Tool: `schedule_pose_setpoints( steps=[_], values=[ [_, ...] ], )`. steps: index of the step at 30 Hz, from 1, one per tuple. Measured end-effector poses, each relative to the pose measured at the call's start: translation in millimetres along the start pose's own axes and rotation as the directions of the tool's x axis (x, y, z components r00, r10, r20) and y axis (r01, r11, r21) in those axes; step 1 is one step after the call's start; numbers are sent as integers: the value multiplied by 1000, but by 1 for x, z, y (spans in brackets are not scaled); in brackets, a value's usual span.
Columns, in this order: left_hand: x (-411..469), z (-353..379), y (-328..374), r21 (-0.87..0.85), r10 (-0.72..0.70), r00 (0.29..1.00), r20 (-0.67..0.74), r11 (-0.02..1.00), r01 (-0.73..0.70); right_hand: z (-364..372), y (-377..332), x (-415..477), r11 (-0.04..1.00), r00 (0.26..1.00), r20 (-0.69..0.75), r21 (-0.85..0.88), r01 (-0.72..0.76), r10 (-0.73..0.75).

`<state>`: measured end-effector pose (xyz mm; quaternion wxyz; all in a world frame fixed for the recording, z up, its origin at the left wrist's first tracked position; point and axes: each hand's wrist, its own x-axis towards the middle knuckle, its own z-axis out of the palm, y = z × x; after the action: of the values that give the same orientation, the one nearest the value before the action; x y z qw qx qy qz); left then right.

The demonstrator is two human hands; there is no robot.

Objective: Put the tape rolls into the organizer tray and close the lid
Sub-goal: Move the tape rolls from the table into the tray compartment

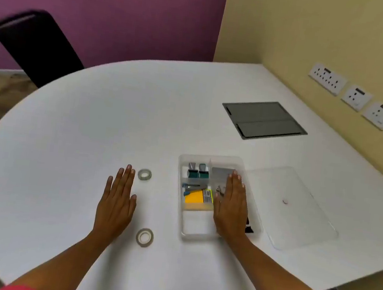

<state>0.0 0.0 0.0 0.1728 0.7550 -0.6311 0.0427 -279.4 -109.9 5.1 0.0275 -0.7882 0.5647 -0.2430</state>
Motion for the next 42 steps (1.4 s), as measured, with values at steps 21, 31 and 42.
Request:
schedule_pose_setpoints(
  steps=[21,31,42],
  values=[
    [-143,53,33,-90,-192,911,366,967,239,40,-79,-98,851,835,285,397,344,-471],
    [-149,62,25,-73,-173,884,434,972,225,88,-116,-91,865,663,555,317,389,-502],
    [-148,63,24,-73,-179,860,478,968,242,54,-106,-80,876,856,309,392,282,-414]
  ],
)
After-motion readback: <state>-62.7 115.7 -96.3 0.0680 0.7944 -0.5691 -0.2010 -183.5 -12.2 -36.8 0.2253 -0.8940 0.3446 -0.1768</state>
